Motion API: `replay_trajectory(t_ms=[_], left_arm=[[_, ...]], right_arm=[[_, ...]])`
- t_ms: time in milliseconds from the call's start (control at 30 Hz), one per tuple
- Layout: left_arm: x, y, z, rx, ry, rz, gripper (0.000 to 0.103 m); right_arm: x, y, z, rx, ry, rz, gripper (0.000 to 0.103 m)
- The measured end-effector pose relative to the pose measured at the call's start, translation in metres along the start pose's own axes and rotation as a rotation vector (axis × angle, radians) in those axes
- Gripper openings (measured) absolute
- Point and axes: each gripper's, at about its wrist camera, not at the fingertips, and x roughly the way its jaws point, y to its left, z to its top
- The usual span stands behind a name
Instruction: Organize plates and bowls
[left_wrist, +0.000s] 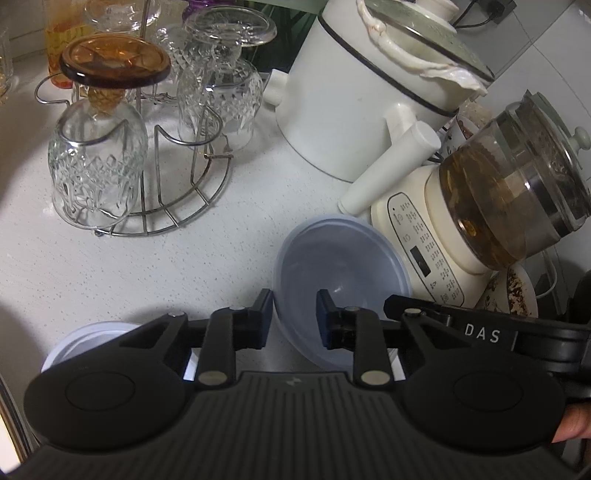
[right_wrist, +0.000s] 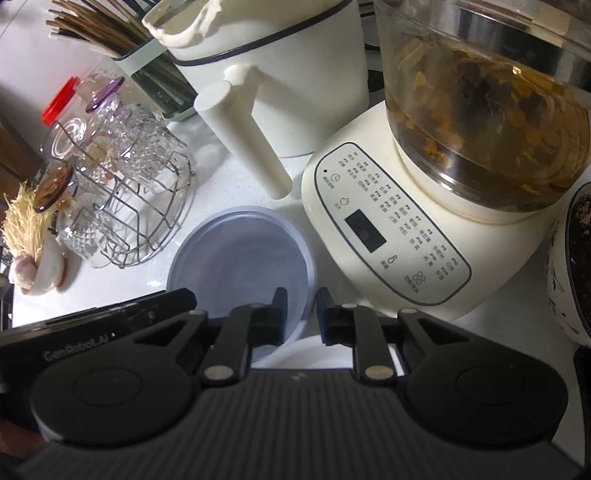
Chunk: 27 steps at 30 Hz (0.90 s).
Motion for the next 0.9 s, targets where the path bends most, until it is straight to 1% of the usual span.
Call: replay_trajectory(t_ms=[167,500,667,900], left_arm=[[-0.004,0.000,0.000,-0.001,-0.006,-0.008,0.028],[-0.041,0.000,0.007,0.026,-0.048,-0.032,0.028],[-0.063,0.003,0.006,0.037,-0.062,-0.062,0.028],[-0.098,0.006,0.004,0.083,-0.101,-0.083,0.028]], right_arm=[[-0.007,0.002,0.000,-0.009,-0.018,0.003,0.018],[-0.038,0.017,0.000,0.015,-0.099,0.037,0.018],[-0.056,0.024,-0.009,0.028,-0.142,0.050,0.018],[-0.083,0.039,-0.023,0.067,-0.208,0.073,0.018]])
